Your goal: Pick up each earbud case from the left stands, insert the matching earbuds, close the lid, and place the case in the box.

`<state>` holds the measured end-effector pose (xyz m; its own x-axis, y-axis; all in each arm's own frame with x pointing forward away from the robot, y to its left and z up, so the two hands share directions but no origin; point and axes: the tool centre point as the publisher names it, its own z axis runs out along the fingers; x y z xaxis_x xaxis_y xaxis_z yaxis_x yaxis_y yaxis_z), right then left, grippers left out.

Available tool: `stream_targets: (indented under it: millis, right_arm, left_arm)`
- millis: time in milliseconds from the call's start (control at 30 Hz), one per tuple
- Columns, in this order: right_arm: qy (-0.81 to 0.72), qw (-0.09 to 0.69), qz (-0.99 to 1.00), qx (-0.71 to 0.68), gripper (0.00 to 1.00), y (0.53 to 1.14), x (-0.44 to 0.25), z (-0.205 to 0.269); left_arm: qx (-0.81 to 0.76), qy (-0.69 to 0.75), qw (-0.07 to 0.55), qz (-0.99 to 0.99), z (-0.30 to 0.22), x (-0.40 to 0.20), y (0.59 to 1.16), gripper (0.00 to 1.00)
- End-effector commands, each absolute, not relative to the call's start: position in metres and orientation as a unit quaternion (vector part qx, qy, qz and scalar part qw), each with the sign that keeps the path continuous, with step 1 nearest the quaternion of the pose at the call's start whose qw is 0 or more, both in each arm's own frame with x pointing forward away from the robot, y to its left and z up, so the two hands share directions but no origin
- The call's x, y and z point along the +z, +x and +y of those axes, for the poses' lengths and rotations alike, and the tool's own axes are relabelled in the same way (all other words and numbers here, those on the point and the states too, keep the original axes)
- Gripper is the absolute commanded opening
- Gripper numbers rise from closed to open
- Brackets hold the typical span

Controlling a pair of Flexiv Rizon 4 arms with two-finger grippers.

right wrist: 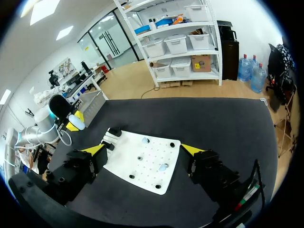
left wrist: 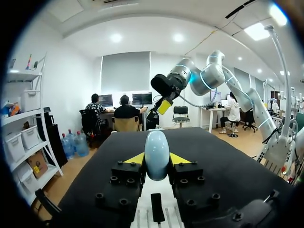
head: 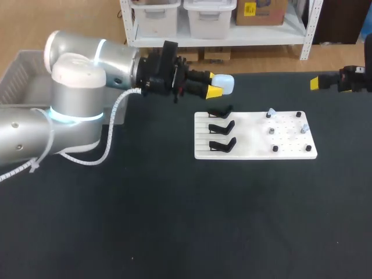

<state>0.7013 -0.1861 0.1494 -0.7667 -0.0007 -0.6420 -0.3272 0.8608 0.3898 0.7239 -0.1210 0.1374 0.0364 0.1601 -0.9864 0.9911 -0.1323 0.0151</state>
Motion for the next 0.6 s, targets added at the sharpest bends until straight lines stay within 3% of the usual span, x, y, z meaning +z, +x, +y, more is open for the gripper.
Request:
stream_targets:
  millis: [33,600]
  right_arm:
    - [-0.090,0.329,0.907,0.247,1.00,0.7008,0.1497,-0.1861]
    - [-0.090,0.329,0.907,0.247,1.00,0.7008,0.1497,-0.1861]
  left_arm:
    - [-0.450,0.545,0.471,0.529,-0.1179,0.1343,0.7170,0.00]
    - [-0.459,0.558,0.460,0.517,-0.1134,0.1301,0.7194,0.00]
